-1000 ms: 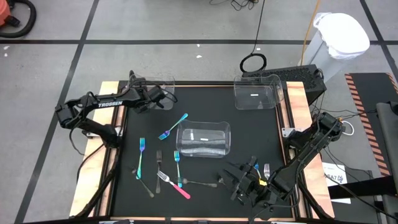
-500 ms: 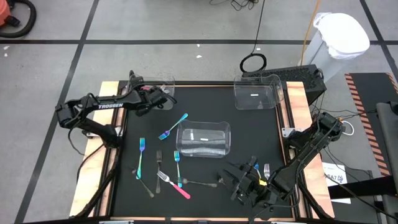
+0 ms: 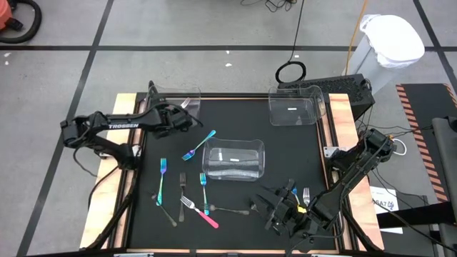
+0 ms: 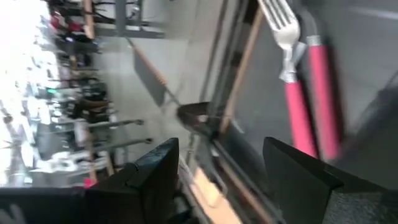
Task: Sort silverware by color (type)
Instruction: Put the pink fork into the left transparent bin
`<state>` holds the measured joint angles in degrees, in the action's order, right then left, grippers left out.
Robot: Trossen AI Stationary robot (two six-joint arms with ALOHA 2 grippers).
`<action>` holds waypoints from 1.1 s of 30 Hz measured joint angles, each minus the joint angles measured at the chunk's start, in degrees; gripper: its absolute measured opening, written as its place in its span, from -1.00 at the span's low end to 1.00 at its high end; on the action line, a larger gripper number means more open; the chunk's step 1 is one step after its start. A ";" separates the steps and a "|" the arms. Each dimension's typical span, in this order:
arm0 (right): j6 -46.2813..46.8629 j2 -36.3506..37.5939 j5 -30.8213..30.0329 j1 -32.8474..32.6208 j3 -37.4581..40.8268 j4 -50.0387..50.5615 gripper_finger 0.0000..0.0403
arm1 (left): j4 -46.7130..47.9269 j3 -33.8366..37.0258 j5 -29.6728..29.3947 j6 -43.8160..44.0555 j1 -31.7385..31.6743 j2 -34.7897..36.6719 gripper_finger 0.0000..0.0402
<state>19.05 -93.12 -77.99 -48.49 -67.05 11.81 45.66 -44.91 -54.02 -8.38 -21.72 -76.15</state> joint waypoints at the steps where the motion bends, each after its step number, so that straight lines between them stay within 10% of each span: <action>1: 0.00 0.00 0.00 0.00 0.00 0.00 -0.25 | 1.20 -0.08 0.84 2.43 0.62 0.46 0.17; 13: 0.00 0.00 -0.14 0.02 0.00 -0.09 -0.25 | 7.91 -1.68 11.67 37.28 10.40 7.54 0.17; 33: 1.36 0.01 1.51 0.11 0.00 -0.22 -0.25 | -11.08 -1.68 13.26 45.17 27.78 9.45 0.17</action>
<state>20.41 -93.11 -76.48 -48.38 -67.05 11.60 34.59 -46.59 -40.75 36.80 6.06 -66.70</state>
